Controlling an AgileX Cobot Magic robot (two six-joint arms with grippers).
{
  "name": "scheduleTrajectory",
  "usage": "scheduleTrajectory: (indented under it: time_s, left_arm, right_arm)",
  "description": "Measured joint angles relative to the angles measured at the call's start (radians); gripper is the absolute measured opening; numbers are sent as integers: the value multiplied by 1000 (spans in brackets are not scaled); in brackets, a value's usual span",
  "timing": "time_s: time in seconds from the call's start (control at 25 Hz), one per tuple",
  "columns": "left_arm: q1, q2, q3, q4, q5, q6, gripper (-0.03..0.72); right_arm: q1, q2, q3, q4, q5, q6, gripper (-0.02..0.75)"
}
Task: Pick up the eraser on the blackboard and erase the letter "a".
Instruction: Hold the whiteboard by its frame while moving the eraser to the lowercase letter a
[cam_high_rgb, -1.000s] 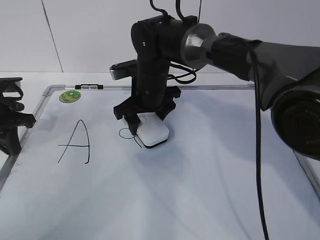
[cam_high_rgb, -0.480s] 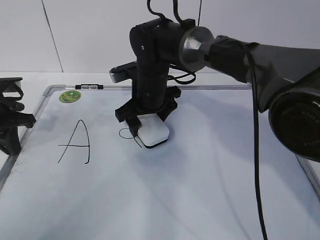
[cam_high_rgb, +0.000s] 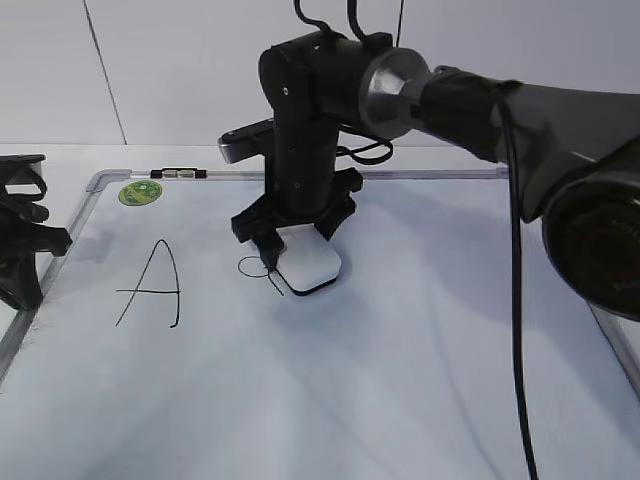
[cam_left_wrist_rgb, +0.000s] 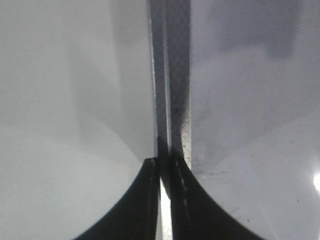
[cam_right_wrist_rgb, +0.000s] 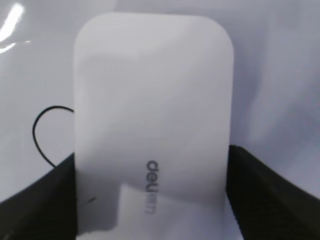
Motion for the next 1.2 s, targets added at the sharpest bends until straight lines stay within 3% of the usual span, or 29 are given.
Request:
scheduleTrajectory:
  time_s: [0.6,0.84,1.2]
  left_arm:
    - [0,0,0,0,0,0,19]
    - [0,0,0,0,0,0,18]
    - [0,0,0,0,2,0,19]
  right_arm:
    - [0,-10,0,-2,2,0,632]
    - [2,-10,0,0,3,0,557]
    - [2,-10,0,46,3,0,544]
